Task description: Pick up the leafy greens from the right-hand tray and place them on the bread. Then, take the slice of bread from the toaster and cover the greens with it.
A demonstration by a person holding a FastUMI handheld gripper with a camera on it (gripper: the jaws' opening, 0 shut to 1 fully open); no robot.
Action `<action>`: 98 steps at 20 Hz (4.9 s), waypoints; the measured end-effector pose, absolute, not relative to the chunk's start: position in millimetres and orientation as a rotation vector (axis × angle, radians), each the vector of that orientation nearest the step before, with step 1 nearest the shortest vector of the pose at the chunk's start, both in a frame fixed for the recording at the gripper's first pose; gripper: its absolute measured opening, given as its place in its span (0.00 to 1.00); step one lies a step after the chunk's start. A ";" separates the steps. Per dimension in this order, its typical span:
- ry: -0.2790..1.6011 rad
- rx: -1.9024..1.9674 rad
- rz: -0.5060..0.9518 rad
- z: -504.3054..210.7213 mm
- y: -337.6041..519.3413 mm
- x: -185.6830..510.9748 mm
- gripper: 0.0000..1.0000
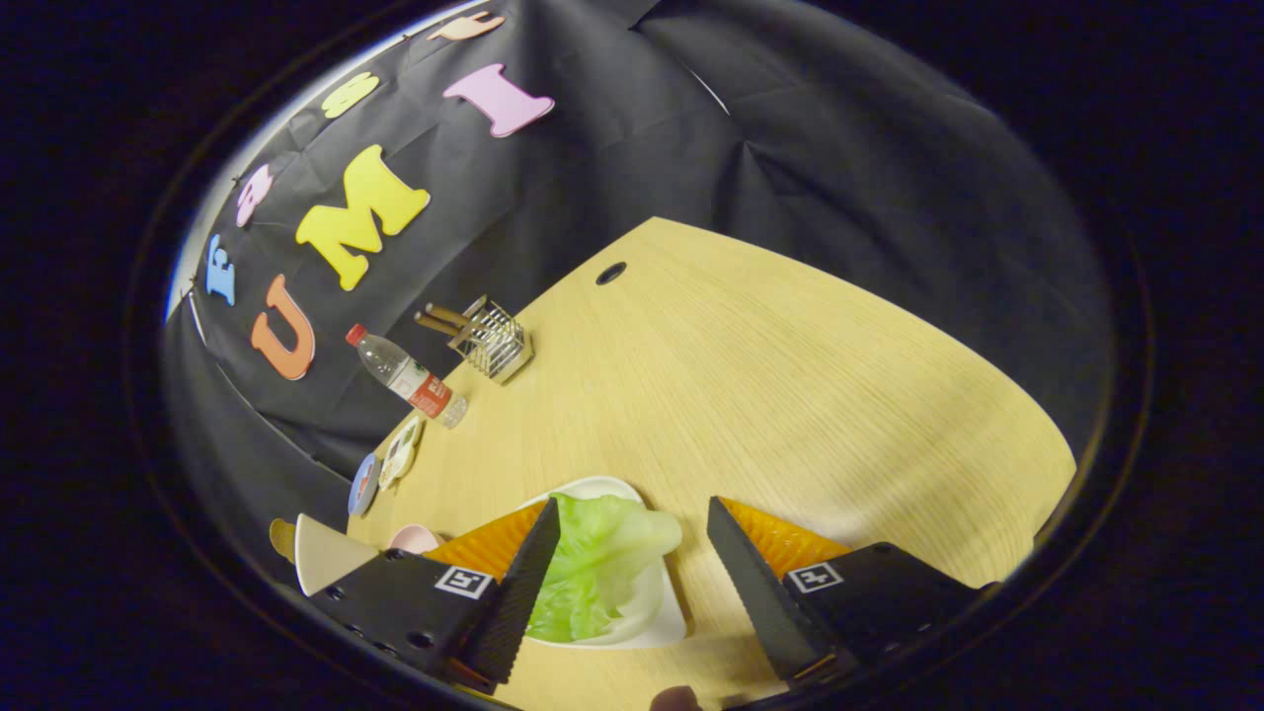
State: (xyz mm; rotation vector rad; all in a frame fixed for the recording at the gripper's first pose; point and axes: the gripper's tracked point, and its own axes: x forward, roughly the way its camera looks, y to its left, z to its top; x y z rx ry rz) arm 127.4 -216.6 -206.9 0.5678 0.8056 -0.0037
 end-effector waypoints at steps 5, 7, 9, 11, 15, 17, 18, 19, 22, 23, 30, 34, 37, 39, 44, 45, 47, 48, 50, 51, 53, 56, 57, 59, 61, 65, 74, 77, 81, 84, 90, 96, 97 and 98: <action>0.828 0.565 -0.002 -212.1 -217.3 130.6 0.56; 0.842 0.577 -0.004 -215.8 -219.9 130.4 0.29; 0.833 0.575 0.010 -201.9 -221.4 124.4 0.17; 0.827 0.562 0.023 -210.6 -219.3 130.2 0.00; 0.749 0.574 0.069 -180.2 -211.0 129.0 0.00; 0.723 0.608 0.099 -163.2 -203.4 126.1 0.00; 0.711 0.626 0.112 -156.2 -199.4 124.8 0.00; 0.698 0.637 0.122 -149.6 -196.6 124.2 0.00; 0.663 0.659 0.150 -130.9 -185.0 120.6 0.00; 0.654 0.670 0.165 -123.6 -179.8 119.4 0.00; 0.582 0.668 0.262 -68.4 -130.5 108.6 0.00; 0.562 0.661 0.336 -43.0 -80.7 101.4 0.00; 0.564 0.655 0.384 -36.3 -33.0 99.6 0.00; 0.577 0.654 0.422 -40.0 6.3 97.0 0.00; 0.630 0.652 0.505 -61.7 94.1 86.4 0.00; 0.642 0.652 0.515 -69.6 106.6 84.7 0.00; 0.673 0.670 0.535 -85.3 126.3 80.6 0.00; 0.685 0.676 0.534 -93.3 131.2 79.7 0.00; 0.703 0.679 0.515 -109.1 128.7 81.3 0.00; 0.716 0.674 0.498 -118.1 124.0 82.2 0.00; 0.735 0.660 0.465 -132.7 108.3 83.6 0.00; 0.709 0.633 0.397 -140.4 74.2 90.9 0.00; 0.709 0.621 0.376 -145.8 65.9 94.0 0.00; 0.728 0.611 0.361 -157.6 58.0 92.9 0.00; 0.752 0.597 0.346 -170.1 53.9 93.6 0.00; 0.732 0.512 0.309 -174.0 43.7 93.1 0.00; 0.627 0.344 0.209 -139.3 27.3 87.7 0.46; 0.544 0.298 0.218 -102.2 44.1 81.2 0.61; 0.374 0.211 0.251 -38.7 93.0 62.6 0.87; 0.316 0.198 0.318 -11.7 152.6 47.6 0.93; 0.296 0.215 0.396 0.2 241.7 31.9 0.92; 0.272 0.186 0.373 -11.7 301.5 31.1 0.93; 0.281 0.177 0.364 -17.5 309.4 33.3 0.93; 0.294 0.164 0.360 -25.4 318.8 34.4 0.92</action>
